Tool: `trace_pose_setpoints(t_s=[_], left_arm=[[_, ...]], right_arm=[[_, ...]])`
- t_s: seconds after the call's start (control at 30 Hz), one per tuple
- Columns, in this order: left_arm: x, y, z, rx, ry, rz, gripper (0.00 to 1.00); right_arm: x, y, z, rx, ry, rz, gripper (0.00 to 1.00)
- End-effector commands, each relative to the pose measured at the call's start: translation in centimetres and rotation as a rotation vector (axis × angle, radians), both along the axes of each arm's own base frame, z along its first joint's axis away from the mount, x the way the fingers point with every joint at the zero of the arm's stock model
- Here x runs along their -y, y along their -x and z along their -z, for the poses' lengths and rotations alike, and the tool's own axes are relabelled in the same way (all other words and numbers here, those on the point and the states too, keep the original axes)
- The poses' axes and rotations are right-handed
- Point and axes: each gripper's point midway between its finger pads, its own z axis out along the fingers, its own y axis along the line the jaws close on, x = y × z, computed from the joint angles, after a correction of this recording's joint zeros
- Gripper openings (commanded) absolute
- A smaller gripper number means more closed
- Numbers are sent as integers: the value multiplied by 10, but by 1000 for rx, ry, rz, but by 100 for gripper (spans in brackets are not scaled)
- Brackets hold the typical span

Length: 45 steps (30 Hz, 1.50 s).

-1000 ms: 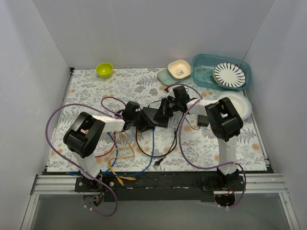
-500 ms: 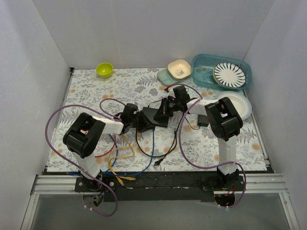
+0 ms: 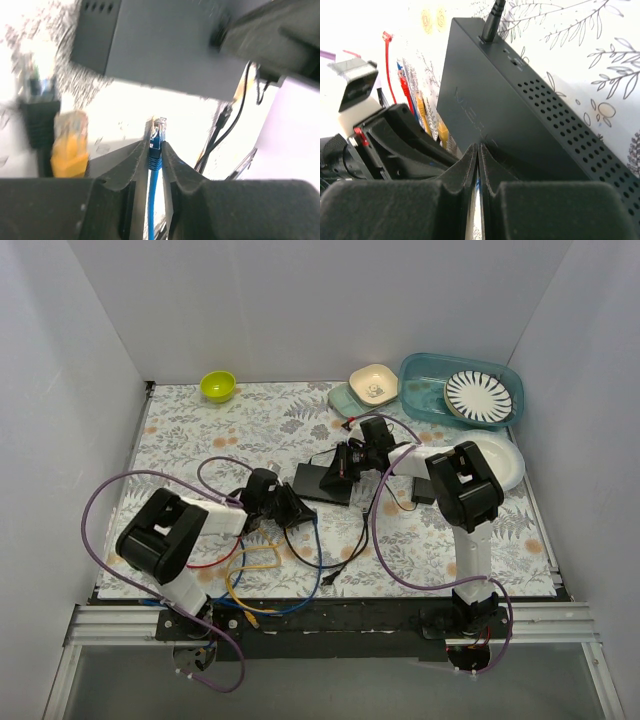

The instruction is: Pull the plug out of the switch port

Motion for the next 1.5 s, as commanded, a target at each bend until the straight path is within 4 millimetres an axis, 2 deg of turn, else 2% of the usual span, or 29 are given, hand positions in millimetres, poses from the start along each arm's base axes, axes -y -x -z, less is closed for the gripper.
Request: trace_pose_setpoints(t_s=[0.0, 0.17, 0.2, 0.23, 0.3, 0.37, 0.47, 0.6, 0.63, 0.7, 0.73, 0.8, 0.83, 0.87, 0.9, 0.93, 1.0, 1.03, 1.07, 1.13, 1.2, 1.23, 1.27, 1.3, 1.33, 1.4, 1.43, 1.47], left_arm=[[-43, 46, 40, -145, -207, 1, 0], [-85, 25, 2, -96, -332, -176, 0], [-96, 22, 0, -99, -355, -212, 0], [-109, 29, 2, -147, -390, -237, 0], [-141, 24, -1, -185, -423, -347, 0], [-171, 29, 0, -240, -443, -427, 0], [-195, 21, -20, -187, -451, -514, 0], [-209, 0, -50, -135, -477, -584, 1], [-210, -4, -55, -126, -475, -594, 10], [-207, -14, -65, -99, -449, -585, 36], [-204, -25, -77, -65, -426, -584, 49], [-193, -36, -92, -31, -373, -554, 58], [-185, -48, -105, 10, -335, -536, 61], [-182, -54, -107, 17, -322, -523, 62], [-166, -55, -115, 23, -254, -463, 63], [-159, -64, -122, 57, -213, -447, 64], [-142, -66, -122, 44, -143, -405, 64], [-136, -71, -124, 60, -118, -395, 65], [-130, -68, -116, 43, -107, -387, 65], [-123, -72, -107, 20, -76, -401, 66], [-117, -73, -96, -14, -81, -402, 63], [-116, -74, -80, -60, -98, -407, 60], [-112, -72, -75, -82, -104, -398, 58], [-109, -76, -74, -89, -108, -397, 53], [-108, -70, -58, -153, -137, -391, 52], [-98, -67, -55, -177, -138, -358, 48], [-94, -66, -57, -175, -133, -353, 47], [-86, -62, -59, -164, -134, -337, 47]], right_arm=[[38, 14, 77, -107, 253, 66, 12], [41, 9, 71, -94, 260, 76, 12], [41, 9, 70, -90, 258, 76, 12], [41, 8, 68, -84, 259, 80, 12], [41, 9, 66, -81, 255, 84, 12], [41, 7, 59, -64, 250, 92, 12], [39, 2, 46, -34, 235, 100, 12], [38, -6, 21, 24, 232, 105, 12], [38, -9, 8, 46, 231, 109, 12], [39, -13, -8, 85, 229, 116, 13], [42, -14, -23, 113, 231, 131, 15], [46, -15, -39, 150, 235, 153, 19], [49, -12, -53, 177, 227, 164, 20], [51, -11, -60, 192, 226, 172, 21], [55, -10, -65, 207, 233, 184, 22], [56, -7, -78, 236, 226, 189, 23], [67, 1, -74, 247, 266, 195, 24], [70, 3, -81, 269, 269, 203, 24], [77, 11, -70, 259, 293, 201, 25], [92, 10, -63, 264, 341, 247, 27], [100, 14, -51, 238, 362, 257, 28], [106, 12, -44, 220, 373, 268, 27], [108, 10, -39, 205, 378, 273, 27], [109, 4, -41, 199, 378, 278, 25], [114, -3, -34, 179, 389, 293, 24], [114, -21, -39, 194, 387, 313, 22], [110, -41, -48, 215, 376, 327, 22], [107, -50, -51, 225, 371, 329, 22]])
